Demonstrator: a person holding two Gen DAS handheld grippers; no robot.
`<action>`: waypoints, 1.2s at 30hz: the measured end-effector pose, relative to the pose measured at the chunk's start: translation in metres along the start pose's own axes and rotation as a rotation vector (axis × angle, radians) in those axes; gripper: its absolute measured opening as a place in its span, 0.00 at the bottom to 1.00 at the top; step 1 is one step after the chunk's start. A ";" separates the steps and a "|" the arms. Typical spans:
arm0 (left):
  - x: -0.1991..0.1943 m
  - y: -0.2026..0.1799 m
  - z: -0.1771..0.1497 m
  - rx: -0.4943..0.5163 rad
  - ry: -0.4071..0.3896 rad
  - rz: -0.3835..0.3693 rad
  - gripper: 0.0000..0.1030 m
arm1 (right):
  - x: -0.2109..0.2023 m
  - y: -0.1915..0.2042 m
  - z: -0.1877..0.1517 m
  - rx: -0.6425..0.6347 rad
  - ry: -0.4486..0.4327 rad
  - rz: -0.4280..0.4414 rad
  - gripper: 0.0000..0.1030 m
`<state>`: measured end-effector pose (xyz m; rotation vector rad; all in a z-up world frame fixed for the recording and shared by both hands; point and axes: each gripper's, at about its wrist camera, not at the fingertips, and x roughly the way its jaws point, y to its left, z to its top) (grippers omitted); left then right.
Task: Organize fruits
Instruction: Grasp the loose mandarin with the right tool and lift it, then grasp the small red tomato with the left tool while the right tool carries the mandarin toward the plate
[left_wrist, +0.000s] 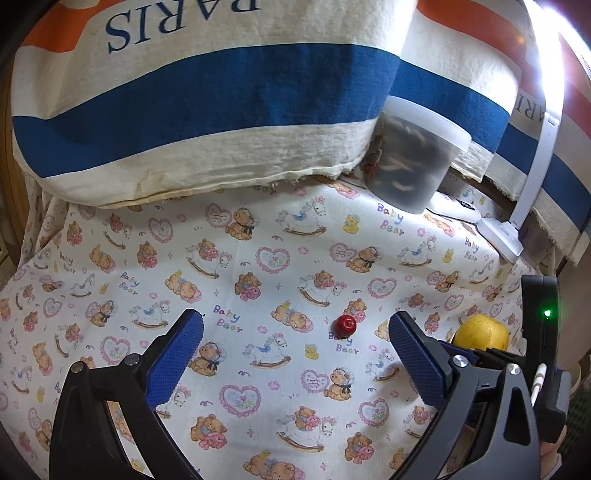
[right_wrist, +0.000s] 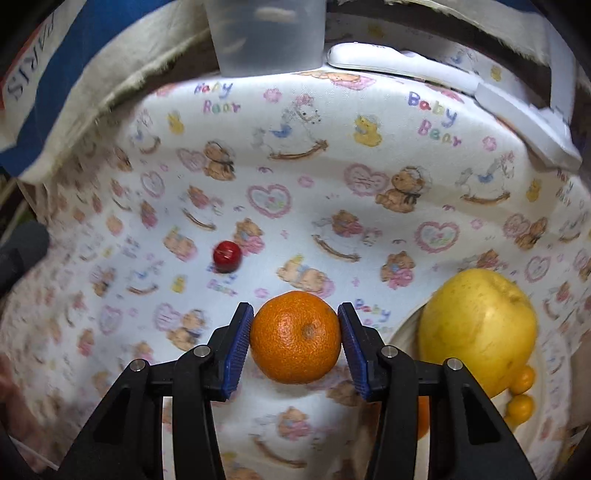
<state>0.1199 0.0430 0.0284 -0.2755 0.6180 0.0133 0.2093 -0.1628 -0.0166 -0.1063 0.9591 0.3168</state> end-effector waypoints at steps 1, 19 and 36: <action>0.000 -0.001 0.000 0.004 0.001 0.000 0.97 | 0.002 -0.002 -0.001 0.018 0.002 0.011 0.48; -0.001 -0.003 -0.001 0.017 -0.004 -0.001 0.96 | 0.002 0.009 -0.022 0.036 -0.006 0.026 0.50; 0.022 -0.036 -0.001 0.160 0.035 -0.039 0.81 | -0.106 -0.022 -0.075 0.100 -0.464 -0.106 0.48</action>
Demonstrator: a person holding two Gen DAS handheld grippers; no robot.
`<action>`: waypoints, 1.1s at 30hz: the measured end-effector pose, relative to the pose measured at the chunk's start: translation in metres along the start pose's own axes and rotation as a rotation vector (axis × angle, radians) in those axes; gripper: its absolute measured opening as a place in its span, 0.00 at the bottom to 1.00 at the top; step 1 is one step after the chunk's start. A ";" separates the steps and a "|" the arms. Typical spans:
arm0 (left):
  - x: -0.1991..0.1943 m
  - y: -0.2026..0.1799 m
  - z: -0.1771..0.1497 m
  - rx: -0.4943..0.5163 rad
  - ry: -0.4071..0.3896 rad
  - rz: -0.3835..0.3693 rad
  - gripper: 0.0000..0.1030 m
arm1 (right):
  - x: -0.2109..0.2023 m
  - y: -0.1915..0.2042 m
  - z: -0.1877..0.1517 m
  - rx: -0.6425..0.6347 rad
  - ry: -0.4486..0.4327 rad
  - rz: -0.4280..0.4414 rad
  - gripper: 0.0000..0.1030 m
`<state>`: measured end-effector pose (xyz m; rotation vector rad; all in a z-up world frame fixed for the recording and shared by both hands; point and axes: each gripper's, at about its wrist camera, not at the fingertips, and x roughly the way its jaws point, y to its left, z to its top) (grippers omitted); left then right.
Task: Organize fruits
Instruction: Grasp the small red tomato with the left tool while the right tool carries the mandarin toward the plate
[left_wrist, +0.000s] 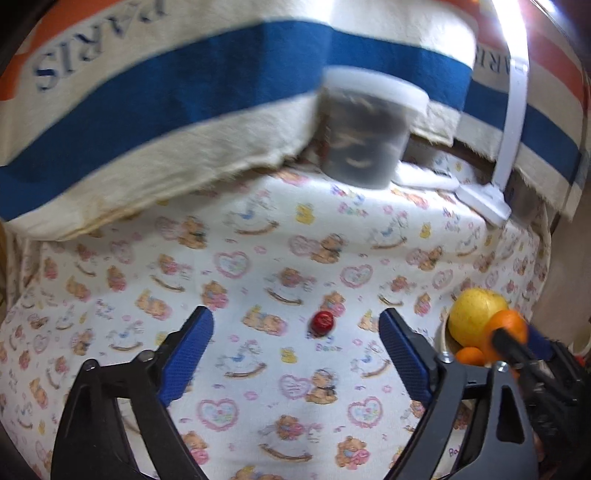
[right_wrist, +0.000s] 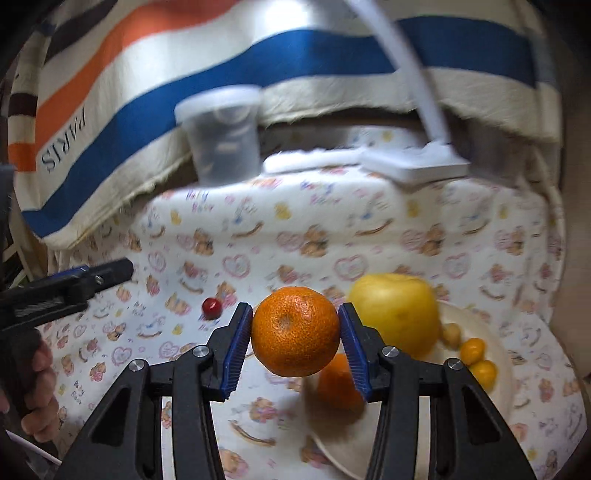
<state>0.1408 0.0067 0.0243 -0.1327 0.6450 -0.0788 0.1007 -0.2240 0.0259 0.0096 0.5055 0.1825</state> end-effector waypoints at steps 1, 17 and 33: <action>0.007 -0.004 0.001 0.005 0.023 -0.009 0.79 | -0.004 -0.003 -0.001 0.000 -0.022 -0.013 0.48; 0.117 -0.026 0.002 0.018 0.328 0.017 0.31 | -0.051 -0.037 0.012 0.042 -0.243 -0.179 0.48; 0.046 -0.059 -0.024 0.187 0.203 -0.013 0.25 | -0.076 -0.090 -0.004 0.060 -0.109 -0.199 0.48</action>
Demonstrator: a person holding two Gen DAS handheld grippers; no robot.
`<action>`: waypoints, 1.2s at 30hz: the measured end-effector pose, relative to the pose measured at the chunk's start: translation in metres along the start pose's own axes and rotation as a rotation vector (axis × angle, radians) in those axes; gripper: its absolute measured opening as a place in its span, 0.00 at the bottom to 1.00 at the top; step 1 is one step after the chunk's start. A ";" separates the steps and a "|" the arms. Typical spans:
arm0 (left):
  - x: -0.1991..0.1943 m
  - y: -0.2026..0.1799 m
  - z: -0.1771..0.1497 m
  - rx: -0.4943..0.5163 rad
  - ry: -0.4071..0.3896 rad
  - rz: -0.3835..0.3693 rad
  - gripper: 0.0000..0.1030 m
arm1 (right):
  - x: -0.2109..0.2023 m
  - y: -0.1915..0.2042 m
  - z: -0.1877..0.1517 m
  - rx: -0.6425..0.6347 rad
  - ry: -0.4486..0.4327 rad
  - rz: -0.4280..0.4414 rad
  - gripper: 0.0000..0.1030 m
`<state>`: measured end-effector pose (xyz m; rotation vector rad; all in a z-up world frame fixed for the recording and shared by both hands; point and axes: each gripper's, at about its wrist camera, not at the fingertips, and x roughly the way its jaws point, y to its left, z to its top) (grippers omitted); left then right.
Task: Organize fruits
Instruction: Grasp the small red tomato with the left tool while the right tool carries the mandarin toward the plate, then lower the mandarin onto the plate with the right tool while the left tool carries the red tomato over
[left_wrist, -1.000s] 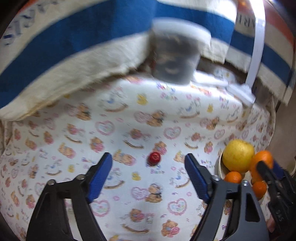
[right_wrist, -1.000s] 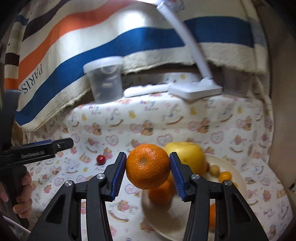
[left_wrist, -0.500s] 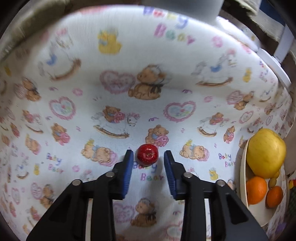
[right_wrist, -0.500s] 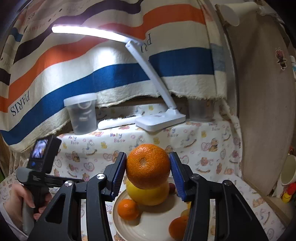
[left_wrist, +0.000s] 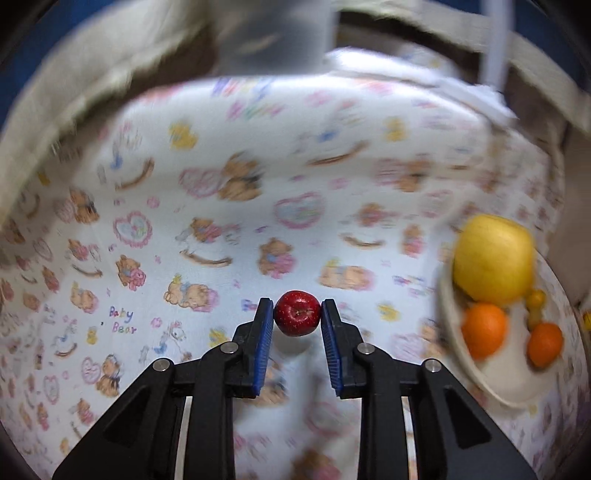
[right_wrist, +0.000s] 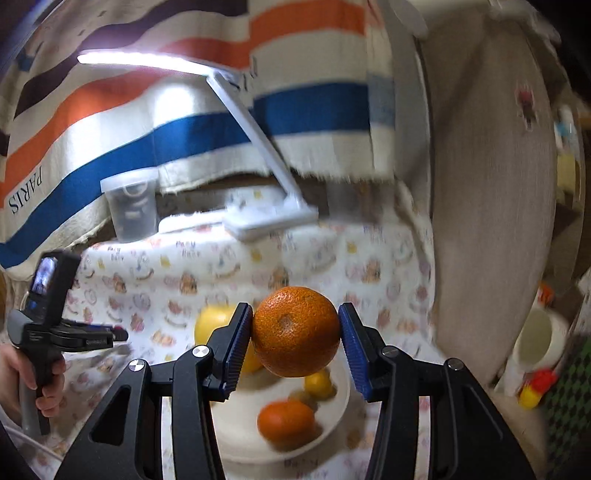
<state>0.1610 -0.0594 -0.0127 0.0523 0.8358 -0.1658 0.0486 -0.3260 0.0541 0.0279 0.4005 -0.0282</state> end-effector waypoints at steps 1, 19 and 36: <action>-0.010 -0.008 -0.003 0.021 -0.016 -0.006 0.25 | 0.000 -0.003 -0.003 0.010 0.017 0.012 0.48; -0.037 -0.121 -0.030 0.192 -0.076 -0.209 0.25 | 0.021 -0.017 -0.020 -0.010 0.046 0.019 0.49; -0.019 -0.123 -0.043 0.241 -0.096 -0.237 0.25 | 0.051 -0.024 -0.033 0.047 0.184 0.132 0.49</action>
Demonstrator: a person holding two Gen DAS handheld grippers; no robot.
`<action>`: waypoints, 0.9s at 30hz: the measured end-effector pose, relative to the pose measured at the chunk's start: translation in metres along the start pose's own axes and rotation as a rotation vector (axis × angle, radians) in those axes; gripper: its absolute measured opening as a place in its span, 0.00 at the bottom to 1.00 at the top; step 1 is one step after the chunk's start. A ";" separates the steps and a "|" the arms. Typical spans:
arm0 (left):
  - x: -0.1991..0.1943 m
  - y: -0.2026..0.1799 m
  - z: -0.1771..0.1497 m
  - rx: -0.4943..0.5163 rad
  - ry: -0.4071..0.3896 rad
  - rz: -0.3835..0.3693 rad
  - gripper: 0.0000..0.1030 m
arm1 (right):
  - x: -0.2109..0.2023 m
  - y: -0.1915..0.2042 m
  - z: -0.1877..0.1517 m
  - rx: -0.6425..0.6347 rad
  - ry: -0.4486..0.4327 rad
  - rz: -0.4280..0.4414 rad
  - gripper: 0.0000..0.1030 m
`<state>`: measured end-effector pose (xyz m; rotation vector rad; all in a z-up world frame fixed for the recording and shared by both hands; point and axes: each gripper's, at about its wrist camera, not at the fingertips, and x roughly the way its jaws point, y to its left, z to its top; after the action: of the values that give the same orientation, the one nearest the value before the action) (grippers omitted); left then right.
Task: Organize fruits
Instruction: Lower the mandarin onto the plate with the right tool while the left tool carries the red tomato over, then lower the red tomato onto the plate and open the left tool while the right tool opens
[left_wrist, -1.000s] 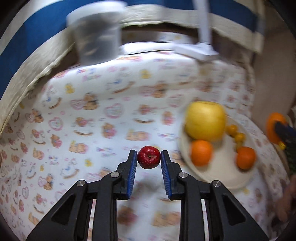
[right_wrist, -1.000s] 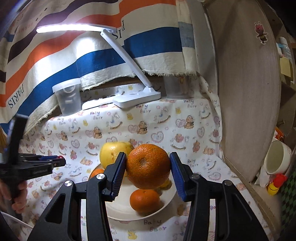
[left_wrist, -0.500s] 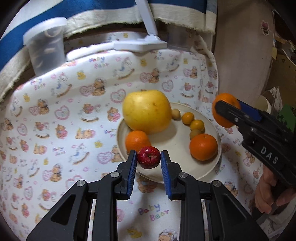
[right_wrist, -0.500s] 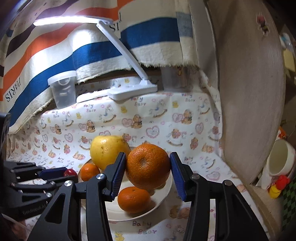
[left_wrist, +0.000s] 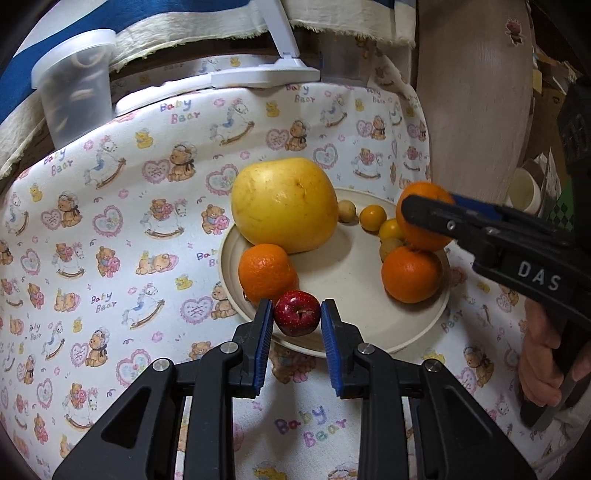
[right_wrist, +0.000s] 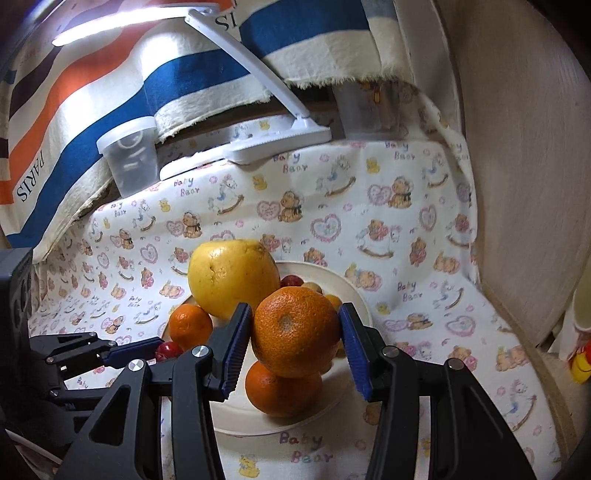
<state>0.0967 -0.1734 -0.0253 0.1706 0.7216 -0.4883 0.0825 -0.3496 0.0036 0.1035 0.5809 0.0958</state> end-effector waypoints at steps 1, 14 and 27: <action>0.000 0.001 0.000 -0.004 -0.001 0.000 0.25 | 0.001 -0.001 0.000 0.004 0.001 0.000 0.49; 0.001 -0.001 0.000 -0.007 0.009 0.018 0.25 | 0.014 -0.011 0.000 0.055 0.072 0.005 0.50; -0.007 -0.006 -0.001 0.019 -0.030 0.044 0.58 | 0.014 -0.009 -0.001 0.041 0.081 -0.002 0.50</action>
<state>0.0885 -0.1761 -0.0218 0.1966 0.6831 -0.4550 0.0941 -0.3569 -0.0057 0.1389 0.6643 0.0862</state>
